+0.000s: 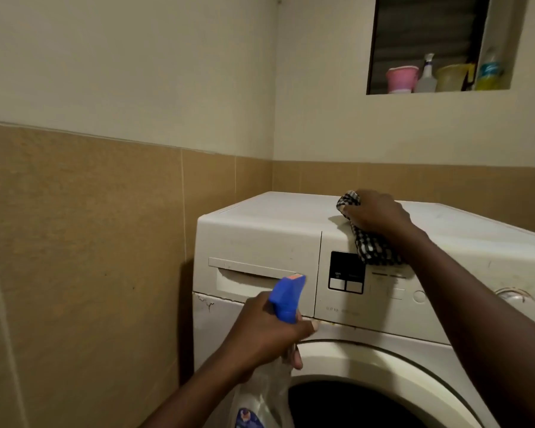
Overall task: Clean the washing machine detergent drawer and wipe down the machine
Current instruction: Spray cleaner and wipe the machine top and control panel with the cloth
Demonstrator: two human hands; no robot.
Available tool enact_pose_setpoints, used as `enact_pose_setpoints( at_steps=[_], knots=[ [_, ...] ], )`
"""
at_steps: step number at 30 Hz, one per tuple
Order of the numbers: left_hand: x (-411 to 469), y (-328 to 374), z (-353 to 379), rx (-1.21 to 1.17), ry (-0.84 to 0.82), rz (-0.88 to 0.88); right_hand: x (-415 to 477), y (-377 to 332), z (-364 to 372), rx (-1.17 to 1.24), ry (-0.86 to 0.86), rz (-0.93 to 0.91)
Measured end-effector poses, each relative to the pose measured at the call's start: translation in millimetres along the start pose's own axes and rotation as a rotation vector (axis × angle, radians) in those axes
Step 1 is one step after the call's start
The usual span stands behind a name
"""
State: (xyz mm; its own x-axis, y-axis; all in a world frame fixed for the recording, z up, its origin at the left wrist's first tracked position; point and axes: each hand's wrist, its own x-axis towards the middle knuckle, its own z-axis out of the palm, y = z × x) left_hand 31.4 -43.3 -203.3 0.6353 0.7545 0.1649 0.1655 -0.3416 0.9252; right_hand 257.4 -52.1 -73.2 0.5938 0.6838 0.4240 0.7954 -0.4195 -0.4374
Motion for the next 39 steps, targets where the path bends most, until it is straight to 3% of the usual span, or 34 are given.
enact_pose_setpoints(
  at_steps=[7,15,19,21,24,26,30,39],
  knots=[
    [-6.2,-30.3,-8.3,0.065,0.016,-0.125,3.4,1.0,2.8,0.004,0.041,-0.01],
    [-12.7,-18.3,-88.4,-0.112,0.263,-0.134,-1.5,-0.5,1.4,0.002,0.045,0.004],
    [-10.3,-15.5,-120.9,-0.045,0.363,-0.116,-14.2,-2.5,-2.0,0.043,0.112,-0.043],
    [-11.8,-18.2,-126.7,-0.008,0.359,-0.111,-28.4,-5.3,2.3,0.044,0.235,-0.117],
    [-17.9,-23.7,-128.9,0.018,0.313,-0.118,-55.6,-15.6,26.1,0.029,0.548,-0.377],
    [-22.3,-27.4,-131.6,0.013,0.291,-0.103,-71.0,-28.7,50.1,0.014,0.622,-0.543],
    [-29.2,-30.5,-141.6,-0.032,0.237,-0.063,-84.3,-52.3,100.7,-0.089,0.56,-0.786],
    [-28.5,-33.9,-141.0,-0.024,0.206,-0.016,-81.0,-100.6,132.1,-0.293,0.413,-0.891]
  ],
)
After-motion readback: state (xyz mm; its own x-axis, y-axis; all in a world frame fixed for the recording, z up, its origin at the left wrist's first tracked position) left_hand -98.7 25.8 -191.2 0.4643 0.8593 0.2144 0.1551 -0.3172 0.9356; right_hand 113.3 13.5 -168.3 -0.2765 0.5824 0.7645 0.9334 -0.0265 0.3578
